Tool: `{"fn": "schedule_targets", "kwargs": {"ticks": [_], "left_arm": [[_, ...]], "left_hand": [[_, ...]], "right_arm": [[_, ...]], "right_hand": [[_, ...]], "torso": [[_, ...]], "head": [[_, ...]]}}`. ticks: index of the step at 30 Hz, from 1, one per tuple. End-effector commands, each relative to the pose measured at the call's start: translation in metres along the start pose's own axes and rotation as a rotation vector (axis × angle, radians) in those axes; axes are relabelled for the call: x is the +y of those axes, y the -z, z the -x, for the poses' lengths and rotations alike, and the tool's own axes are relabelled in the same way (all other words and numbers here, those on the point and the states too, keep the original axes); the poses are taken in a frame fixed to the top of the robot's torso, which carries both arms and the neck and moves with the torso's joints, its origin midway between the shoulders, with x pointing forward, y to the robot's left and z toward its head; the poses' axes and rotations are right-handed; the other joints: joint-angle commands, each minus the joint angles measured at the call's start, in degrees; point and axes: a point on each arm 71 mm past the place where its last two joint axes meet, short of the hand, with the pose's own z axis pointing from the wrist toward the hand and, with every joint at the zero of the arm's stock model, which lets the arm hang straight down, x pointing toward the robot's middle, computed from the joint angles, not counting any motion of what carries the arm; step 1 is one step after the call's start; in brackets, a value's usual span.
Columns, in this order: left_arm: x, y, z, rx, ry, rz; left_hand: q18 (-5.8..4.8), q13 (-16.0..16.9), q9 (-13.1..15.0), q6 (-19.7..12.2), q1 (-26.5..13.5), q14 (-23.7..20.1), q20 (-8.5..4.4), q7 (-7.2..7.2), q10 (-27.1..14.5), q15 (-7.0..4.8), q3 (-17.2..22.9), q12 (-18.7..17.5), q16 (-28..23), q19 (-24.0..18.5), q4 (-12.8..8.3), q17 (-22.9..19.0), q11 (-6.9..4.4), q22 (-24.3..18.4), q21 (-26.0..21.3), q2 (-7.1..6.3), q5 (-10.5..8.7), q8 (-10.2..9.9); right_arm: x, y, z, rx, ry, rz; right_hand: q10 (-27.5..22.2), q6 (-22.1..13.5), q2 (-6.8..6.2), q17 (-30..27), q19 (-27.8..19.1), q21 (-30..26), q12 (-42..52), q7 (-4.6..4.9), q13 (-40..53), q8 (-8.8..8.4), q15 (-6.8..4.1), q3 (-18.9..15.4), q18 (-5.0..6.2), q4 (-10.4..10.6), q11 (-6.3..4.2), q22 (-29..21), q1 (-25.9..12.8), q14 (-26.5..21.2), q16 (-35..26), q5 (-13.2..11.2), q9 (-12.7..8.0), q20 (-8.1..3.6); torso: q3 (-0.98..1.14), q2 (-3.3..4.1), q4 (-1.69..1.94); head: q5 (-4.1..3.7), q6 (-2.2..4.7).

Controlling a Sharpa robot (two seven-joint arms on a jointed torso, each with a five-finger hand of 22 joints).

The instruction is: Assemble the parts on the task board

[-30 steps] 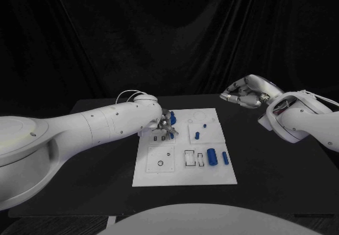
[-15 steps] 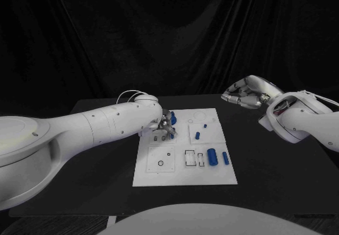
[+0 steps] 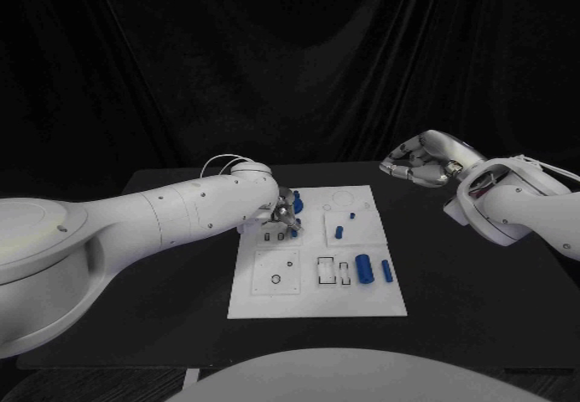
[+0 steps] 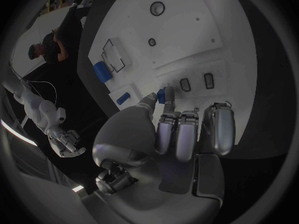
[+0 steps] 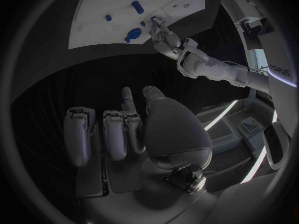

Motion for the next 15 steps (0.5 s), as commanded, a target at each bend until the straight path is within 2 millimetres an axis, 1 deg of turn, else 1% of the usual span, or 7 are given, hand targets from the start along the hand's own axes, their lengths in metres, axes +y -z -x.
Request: {"fn": "schedule_targets", "kwargs": {"ticks": [1,5,10,11,12,13,15], "left_arm": [[-0.0016,-0.0003,-0.0021,0.013,-0.003,-0.022],[-0.0008,0.0,-0.0025,0.015,-0.003,-0.021],[0.0008,0.0003,-0.0026,0.013,-0.001,-0.016],[0.0012,0.0004,-0.0026,0.012,-0.001,-0.015],[0.0019,0.0006,-0.0026,0.011,0.0,-0.012],[0.0025,0.0008,-0.0026,0.009,0.001,-0.01],[0.0036,0.0013,-0.0026,0.006,0.003,-0.006]], "left_hand": [[0.18,15.0,0.2,0.5,0.4,5.9,0.1,-0.05,6.0,-0.47,0.9,0.2,0.2,-0.4,-0.3,15.1,-0.42,6.7,-0.4,-0.36,0.26,-0.4],[0.18,15.0,0.9,0.9,0.3,5.9,0.06,-0.07,6.0,-0.49,5.1,0.2,0.2,-0.3,-2.3,15.1,-0.44,6.9,-0.5,-1.72,2.15,-1.5],[0.18,15.0,2.0,1.3,-0.9,5.9,0.04,-0.09,6.0,-0.51,9.6,0.2,0.2,-0.2,-4.2,15.1,-0.45,7.2,-0.7,-3.26,3.33,-2.3],[0.17,15.0,2.5,1.5,-1.7,5.9,0.03,-0.1,6.0,-0.51,11.7,0.2,0.2,-0.1,-5.0,15.1,-0.43,7.3,-0.7,-3.82,3.63,-2.6],[0.15,15.0,2.8,1.6,-2.2,5.9,0.05,-0.05,6.0,-0.53,12.8,0.2,0.2,-0.1,-5.4,15.1,-0.46,7.4,-0.7,-4.21,3.85,-2.7],[0.15,15.0,2.8,1.6,-2.2,5.9,0.05,-0.05,6.0,-0.53,12.8,0.2,0.2,-0.1,-5.4,15.1,-0.46,7.4,-0.7,-4.21,3.85,-2.7],[0.15,15.0,3.5,1.8,-3.2,5.9,0.03,-0.07,6.0,-0.52,15.0,0.2,0.2,0.1,-6.1,15.1,-0.48,7.5,-0.8,-4.87,4.58,-3.0]], "right_arm": [[-0.0021,0.0001,-0.0016,0.014,0.0,-0.024],[-0.0025,0.0001,-0.0019,0.017,0.001,-0.026],[-0.0035,0.0003,-0.0027,0.022,0.001,-0.031],[-0.0038,0.0004,-0.0029,0.023,0.001,-0.032],[-0.0041,0.0006,-0.0031,0.024,0.001,-0.033],[-0.0044,0.0007,-0.0033,0.025,0.001,-0.034],[-0.0049,0.001,-0.0036,0.026,0.001,-0.036]], "right_hand": [[6.1,0.4,0.06,12.3,3.6,-0.4,0.2,-0.02,15.1,0.14,0.1,0.5,0.89,-0.1,0.12,13.3,0.8,5.5,-0.4,0.5,0.1,0.17],[6.1,0.4,0.0,12.3,3.6,-0.5,0.2,-0.03,15.1,0.11,0.07,0.9,0.91,-0.4,0.1,13.3,1.5,5.4,-0.4,1.6,0.0,0.14],[6.1,0.5,0.01,12.2,3.5,-0.5,0.2,-0.03,15.1,0.1,0.07,1.1,0.92,-0.5,0.1,13.3,1.8,5.4,-0.5,2.1,0.0,0.13],[6.1,0.5,0.0,12.1,3.5,-0.6,0.2,-0.04,15.1,0.1,0.06,1.2,0.94,-0.5,0.09,13.2,1.9,5.4,-0.5,2.2,0.0,0.13],[6.1,0.5,0.0,12.1,3.5,-0.6,0.2,-0.04,15.1,0.1,0.06,1.2,0.94,-0.5,0.09,13.2,1.9,5.4,-0.5,2.2,0.0,0.13],[6.1,0.5,0.0,12.1,3.5,-0.6,0.2,-0.04,15.1,0.11,0.06,1.3,0.96,-0.6,0.08,13.2,2.0,5.4,-0.5,2.4,0.0,0.12],[6.1,0.5,0.0,12.1,3.5,-0.6,0.2,-0.04,15.1,0.11,0.06,1.3,0.96,-0.6,0.08,13.2,2.0,5.4,-0.5,2.4,0.0,0.12]], "torso": [[-0.01,-0.01,-0.01],[-0.01,-0.02,0.02],[-0.01,0.01,0.02],[-0.01,-0.01,0.01],[-0.01,-0.02,0.02],[-0.01,-0.03,0.01],[-0.01,-0.01,0.02]], "head": [[0.16,-0.01],[0.24,-0.01],[0.37,-0.01],[0.39,-0.01],[0.44,-0.01],[0.5,-0.01],[0.62,-0.01]]}}
